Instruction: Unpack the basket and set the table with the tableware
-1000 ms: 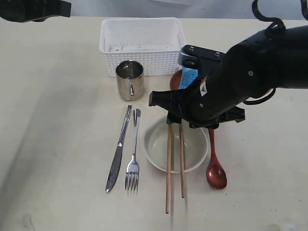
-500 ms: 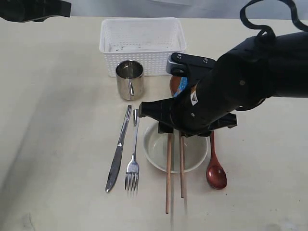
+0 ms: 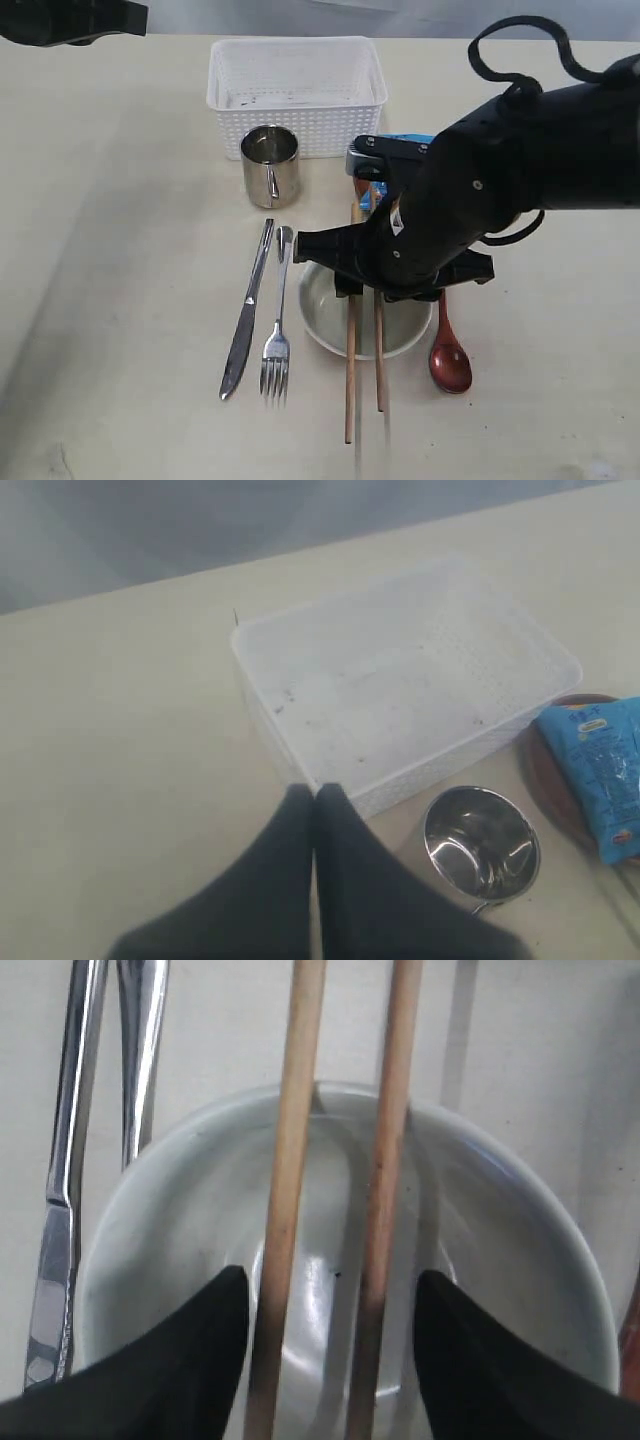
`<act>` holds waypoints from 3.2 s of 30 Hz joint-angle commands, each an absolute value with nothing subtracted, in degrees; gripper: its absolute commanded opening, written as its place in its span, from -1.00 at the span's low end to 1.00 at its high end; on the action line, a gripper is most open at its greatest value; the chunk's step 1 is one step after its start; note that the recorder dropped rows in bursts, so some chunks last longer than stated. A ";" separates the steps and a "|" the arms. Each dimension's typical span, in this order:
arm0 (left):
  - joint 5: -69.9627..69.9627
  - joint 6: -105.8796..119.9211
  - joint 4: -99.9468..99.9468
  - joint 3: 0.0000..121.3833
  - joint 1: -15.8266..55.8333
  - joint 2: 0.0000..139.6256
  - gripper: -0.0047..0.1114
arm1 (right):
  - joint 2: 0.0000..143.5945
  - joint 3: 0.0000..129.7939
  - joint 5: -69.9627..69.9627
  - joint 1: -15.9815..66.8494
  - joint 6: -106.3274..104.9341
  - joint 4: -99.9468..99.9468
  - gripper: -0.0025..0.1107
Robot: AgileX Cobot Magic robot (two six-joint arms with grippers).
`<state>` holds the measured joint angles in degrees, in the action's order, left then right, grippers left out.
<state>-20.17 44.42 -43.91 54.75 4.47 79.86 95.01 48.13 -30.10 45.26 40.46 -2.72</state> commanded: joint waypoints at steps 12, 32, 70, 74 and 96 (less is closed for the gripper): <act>-20.40 44.55 -43.53 54.42 4.72 79.29 -0.92 | 95.16 47.94 -30.25 45.44 41.22 -2.75 -0.70; -20.46 44.94 -43.53 54.42 4.72 79.29 -0.92 | 95.16 47.94 -30.25 45.44 42.22 -4.50 -0.11; -21.24 44.95 -43.53 54.42 4.72 79.29 -0.92 | 95.05 47.94 -29.41 48.05 45.16 -1.90 -0.11; -21.24 44.95 -43.53 54.42 4.72 79.29 -0.92 | 95.05 48.64 -31.59 46.43 45.16 0.44 -0.11; -21.24 44.95 -43.53 54.42 4.72 79.29 -0.92 | 82.95 49.38 -34.86 44.06 38.28 5.17 -0.11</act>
<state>-21.19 44.64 -43.91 54.75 4.47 79.86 84.59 49.20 -33.47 44.38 39.79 1.69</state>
